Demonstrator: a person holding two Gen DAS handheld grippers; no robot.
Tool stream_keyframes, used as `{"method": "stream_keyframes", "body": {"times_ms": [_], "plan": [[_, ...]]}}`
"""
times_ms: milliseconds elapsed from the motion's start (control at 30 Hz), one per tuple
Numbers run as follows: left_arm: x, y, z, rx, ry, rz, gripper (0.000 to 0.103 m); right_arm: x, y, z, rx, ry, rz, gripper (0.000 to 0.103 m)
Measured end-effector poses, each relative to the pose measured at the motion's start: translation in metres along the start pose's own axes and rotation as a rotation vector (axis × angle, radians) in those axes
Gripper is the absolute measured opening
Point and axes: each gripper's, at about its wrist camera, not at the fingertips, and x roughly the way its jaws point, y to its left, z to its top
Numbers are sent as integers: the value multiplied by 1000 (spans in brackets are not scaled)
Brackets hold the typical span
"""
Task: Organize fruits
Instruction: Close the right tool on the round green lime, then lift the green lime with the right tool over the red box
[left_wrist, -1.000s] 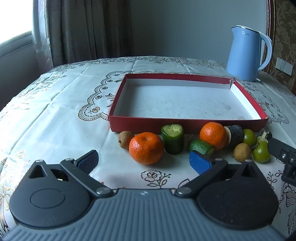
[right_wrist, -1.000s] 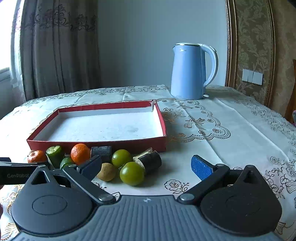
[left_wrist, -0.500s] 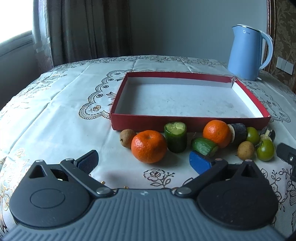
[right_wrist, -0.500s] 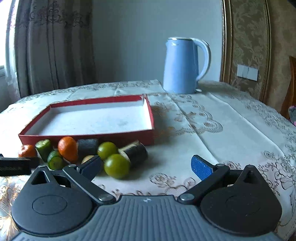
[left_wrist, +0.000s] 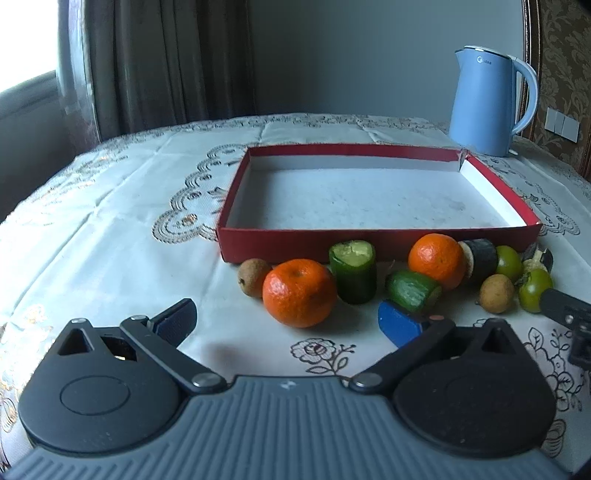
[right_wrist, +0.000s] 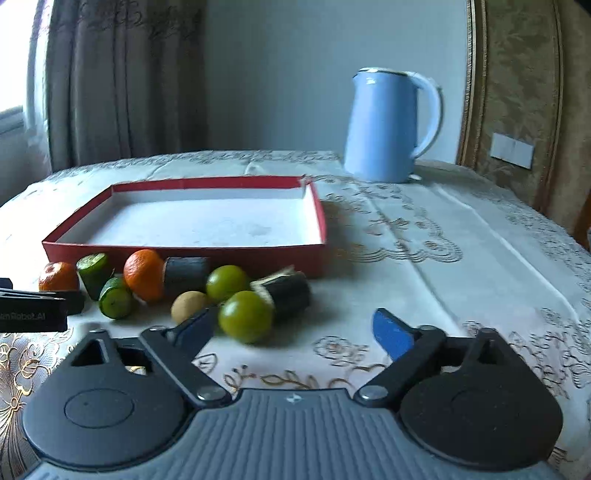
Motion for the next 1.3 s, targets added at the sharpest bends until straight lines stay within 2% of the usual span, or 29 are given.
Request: {"method": "stream_keyframes", "body": {"times_ms": [67, 167, 200, 467, 533, 567, 733, 1000, 1167, 1300], "plan": [[0, 1, -1, 10, -10, -3, 103, 8, 1, 2, 10, 29, 19, 72], [3, 3, -2, 10, -7, -3, 103, 14, 1, 4, 35, 48, 57, 70], [5, 5, -2, 6, 0, -8, 103, 15, 2, 5, 34, 51, 60, 67], [18, 15, -2, -33, 38, -34, 103, 20, 9, 10, 25, 68, 62, 65], [19, 15, -4, -33, 37, -34, 103, 19, 9, 10, 22, 68, 74, 56], [20, 15, -4, -34, 36, -34, 103, 19, 9, 11, 16, 67, 87, 48], [19, 15, -5, -34, 31, -36, 103, 22, 12, 7, 7, 70, 113, 34], [18, 16, -6, -32, 29, -41, 103, 12, 10, 10, 23, 50, 123, 33], [19, 16, -5, -33, 29, -39, 103, -1, 3, 37, -4, -51, 90, 33], [19, 16, -5, -36, 29, -41, 103, 20, 1, 64, -26, -91, 46, 33]]}}
